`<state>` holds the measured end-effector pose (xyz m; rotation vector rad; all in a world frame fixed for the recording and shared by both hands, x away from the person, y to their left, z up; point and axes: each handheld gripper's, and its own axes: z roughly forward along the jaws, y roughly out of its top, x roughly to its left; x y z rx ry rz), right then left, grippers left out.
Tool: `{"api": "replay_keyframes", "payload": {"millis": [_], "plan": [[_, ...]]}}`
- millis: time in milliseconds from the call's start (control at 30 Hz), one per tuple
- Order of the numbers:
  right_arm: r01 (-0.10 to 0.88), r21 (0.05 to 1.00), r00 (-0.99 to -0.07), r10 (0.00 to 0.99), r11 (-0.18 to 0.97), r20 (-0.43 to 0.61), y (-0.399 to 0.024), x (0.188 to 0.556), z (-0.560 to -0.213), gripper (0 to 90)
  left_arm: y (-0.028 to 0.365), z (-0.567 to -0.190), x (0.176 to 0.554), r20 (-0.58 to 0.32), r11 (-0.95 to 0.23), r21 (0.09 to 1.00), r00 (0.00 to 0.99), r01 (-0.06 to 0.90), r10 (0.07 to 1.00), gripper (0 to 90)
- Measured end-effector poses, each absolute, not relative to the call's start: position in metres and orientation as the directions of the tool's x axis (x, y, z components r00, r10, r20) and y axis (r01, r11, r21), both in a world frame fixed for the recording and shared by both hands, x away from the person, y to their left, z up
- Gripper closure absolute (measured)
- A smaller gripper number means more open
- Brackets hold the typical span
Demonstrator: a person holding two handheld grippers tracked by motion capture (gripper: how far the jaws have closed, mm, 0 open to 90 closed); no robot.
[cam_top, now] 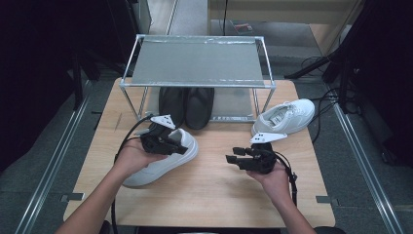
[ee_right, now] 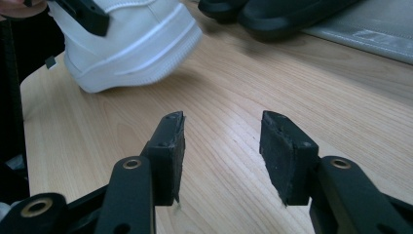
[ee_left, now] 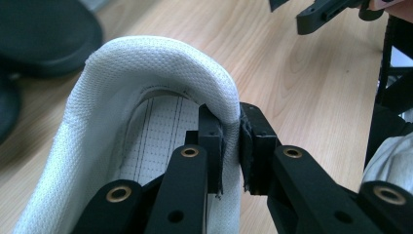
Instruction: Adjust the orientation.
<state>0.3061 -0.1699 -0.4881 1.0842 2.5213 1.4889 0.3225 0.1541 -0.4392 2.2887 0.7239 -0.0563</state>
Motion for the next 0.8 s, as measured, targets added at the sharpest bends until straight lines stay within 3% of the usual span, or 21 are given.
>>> {"api": "replay_keyframes", "payload": {"millis": [567,800], "plan": [[0.543,0.782,-0.763,0.569,0.306,0.306,-0.169,0.306,-0.488,53.6,0.112,-0.468,0.327,-0.23,-0.654,0.572,0.862,0.496,0.453,78.4],[0.538,0.787,-0.766,0.566,0.303,0.305,-0.17,0.306,-0.487,54.0,0.116,-0.462,0.326,-0.237,-0.608,0.614,0.853,0.503,0.465,69.8]]}}
